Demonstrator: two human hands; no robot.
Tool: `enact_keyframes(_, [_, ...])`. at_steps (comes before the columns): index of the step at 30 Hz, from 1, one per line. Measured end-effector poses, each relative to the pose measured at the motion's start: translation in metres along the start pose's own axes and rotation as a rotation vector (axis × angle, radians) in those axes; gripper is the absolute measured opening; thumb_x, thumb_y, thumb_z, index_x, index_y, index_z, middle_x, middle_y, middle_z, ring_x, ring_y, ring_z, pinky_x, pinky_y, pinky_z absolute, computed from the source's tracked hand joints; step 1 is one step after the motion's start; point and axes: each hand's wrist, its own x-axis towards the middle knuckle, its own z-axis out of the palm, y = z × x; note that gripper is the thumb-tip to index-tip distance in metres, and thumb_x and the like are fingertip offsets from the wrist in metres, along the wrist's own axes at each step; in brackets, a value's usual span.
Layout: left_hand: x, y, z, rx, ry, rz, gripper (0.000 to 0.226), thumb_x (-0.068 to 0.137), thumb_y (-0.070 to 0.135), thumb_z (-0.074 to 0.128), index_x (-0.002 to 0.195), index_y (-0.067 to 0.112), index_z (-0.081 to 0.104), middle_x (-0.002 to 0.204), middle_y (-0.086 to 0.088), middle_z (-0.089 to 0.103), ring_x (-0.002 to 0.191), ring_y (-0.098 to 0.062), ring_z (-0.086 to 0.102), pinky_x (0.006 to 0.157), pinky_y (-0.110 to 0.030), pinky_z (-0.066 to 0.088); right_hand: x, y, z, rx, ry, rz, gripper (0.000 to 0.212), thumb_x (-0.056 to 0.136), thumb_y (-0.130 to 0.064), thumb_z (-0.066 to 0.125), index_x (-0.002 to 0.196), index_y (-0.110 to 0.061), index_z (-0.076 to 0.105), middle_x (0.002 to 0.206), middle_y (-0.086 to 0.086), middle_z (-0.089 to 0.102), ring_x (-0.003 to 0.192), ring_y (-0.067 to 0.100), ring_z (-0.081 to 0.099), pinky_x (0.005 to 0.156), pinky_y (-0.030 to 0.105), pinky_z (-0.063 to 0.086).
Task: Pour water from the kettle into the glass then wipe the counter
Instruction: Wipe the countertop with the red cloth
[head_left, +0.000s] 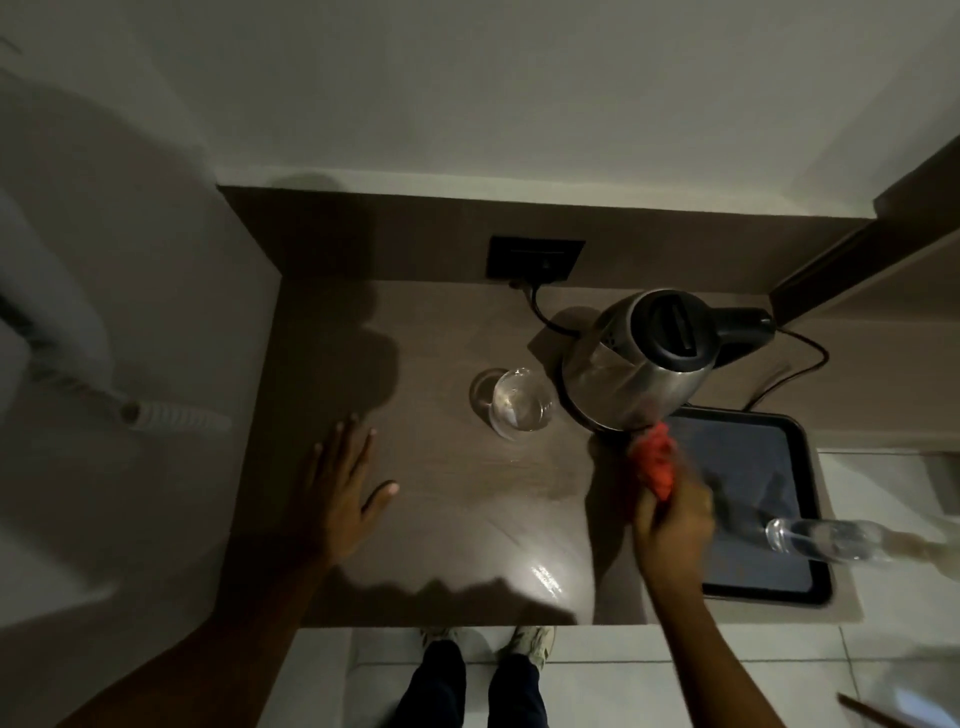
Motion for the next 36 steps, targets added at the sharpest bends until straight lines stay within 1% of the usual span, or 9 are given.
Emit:
enact_keyframes(4, [-0.002, -0.001, 0.010, -0.020, 0.087, 0.033, 0.068, 0.098, 0.060, 0.021, 0.150, 0.020, 0.039, 0.162, -0.011, 0.030, 0.150, -0.029, 0.028, 0.119, -0.047, 0.020, -0.025, -0.029, 0.055, -0.150, -0.116, 0.053, 0.062, 0.094, -0.031, 0.063, 0.149, -0.010, 0.045, 0.154, 0.023, 0.043, 0.137, 0.045, 0.042, 0.113, 0.056, 0.037])
enact_keyframes(9, [-0.005, -0.010, 0.021, -0.121, 0.245, 0.080, 0.053, 0.102, 0.041, 0.033, 0.150, 0.021, 0.042, 0.164, -0.006, 0.029, 0.153, -0.022, 0.023, 0.123, -0.042, 0.016, -0.035, -0.053, 0.094, -0.136, 0.062, 0.242, 0.071, 0.088, -0.041, 0.047, 0.149, -0.006, 0.045, 0.155, 0.026, 0.042, 0.131, 0.052, 0.042, 0.106, 0.058, 0.036])
enact_keyframes(13, [-0.004, -0.011, 0.025, -0.155, 0.337, 0.092, 0.048, 0.103, 0.027, 0.040, 0.149, 0.019, 0.044, 0.162, -0.007, 0.033, 0.151, -0.023, 0.027, 0.121, -0.045, 0.023, -0.064, -0.092, 0.125, -0.115, 0.000, 0.207, 0.072, 0.081, -0.029, 0.061, 0.148, -0.004, 0.048, 0.153, 0.030, 0.043, 0.127, 0.057, 0.045, 0.104, 0.061, 0.038])
enact_keyframes(16, [-0.006, -0.010, 0.026, -0.155, 0.367, 0.087, 0.046, 0.102, 0.023, 0.040, 0.147, 0.017, 0.047, 0.160, -0.008, 0.037, 0.150, -0.024, 0.031, 0.120, -0.047, 0.027, -0.100, -0.110, 0.146, -0.145, -0.140, -0.029, 0.073, 0.076, -0.019, 0.077, 0.144, -0.006, 0.054, 0.147, 0.030, 0.051, 0.121, 0.057, 0.053, 0.095, 0.064, 0.046])
enact_keyframes(21, [-0.005, -0.008, 0.020, -0.149, 0.291, 0.052, 0.048, 0.100, 0.026, 0.036, 0.146, 0.016, 0.050, 0.160, -0.007, 0.037, 0.149, -0.023, 0.033, 0.119, -0.046, 0.027, -0.090, -0.072, 0.110, -0.114, -0.592, -0.765, 0.062, 0.086, -0.042, 0.056, 0.144, -0.018, 0.050, 0.145, 0.015, 0.058, 0.123, 0.037, 0.060, 0.100, 0.049, 0.047])
enact_keyframes(24, [-0.005, -0.007, 0.015, -0.148, 0.241, 0.033, 0.050, 0.099, 0.030, 0.038, 0.146, 0.015, 0.049, 0.161, -0.006, 0.035, 0.150, -0.022, 0.030, 0.121, -0.043, 0.023, -0.029, -0.042, 0.072, -0.270, -0.610, -1.092, 0.048, 0.083, -0.030, 0.072, 0.127, -0.012, 0.070, 0.132, 0.011, 0.069, 0.118, 0.029, 0.066, 0.102, 0.037, 0.045])
enact_keyframes(26, [-0.005, -0.007, 0.014, -0.148, 0.212, 0.041, 0.052, 0.099, 0.032, 0.037, 0.147, 0.015, 0.047, 0.162, -0.006, 0.033, 0.151, -0.022, 0.028, 0.122, -0.041, 0.018, 0.001, -0.025, 0.050, -0.310, -0.490, -0.963, 0.040, 0.088, -0.031, 0.063, 0.117, -0.007, 0.075, 0.123, 0.016, 0.073, 0.113, 0.035, 0.071, 0.099, 0.045, 0.049])
enact_keyframes(32, [-0.004, -0.007, 0.012, -0.102, 0.155, 0.043, 0.053, 0.101, 0.037, 0.033, 0.149, 0.016, 0.042, 0.163, -0.007, 0.029, 0.152, -0.024, 0.024, 0.122, -0.043, 0.016, -0.048, -0.054, 0.081, -0.176, 0.017, 0.196, 0.066, 0.083, -0.030, 0.049, 0.142, 0.001, 0.052, 0.147, 0.029, 0.049, 0.121, 0.049, 0.049, 0.102, 0.049, 0.040])
enact_keyframes(36, [-0.005, -0.009, 0.015, -0.077, 0.135, 0.029, 0.053, 0.102, 0.036, 0.029, 0.150, 0.017, 0.042, 0.164, -0.005, 0.027, 0.153, -0.021, 0.021, 0.123, -0.040, 0.013, -0.114, -0.099, 0.124, -0.070, -0.277, -0.081, 0.056, 0.084, -0.029, 0.052, 0.128, 0.003, 0.066, 0.132, 0.027, 0.064, 0.118, 0.046, 0.059, 0.102, 0.059, 0.047])
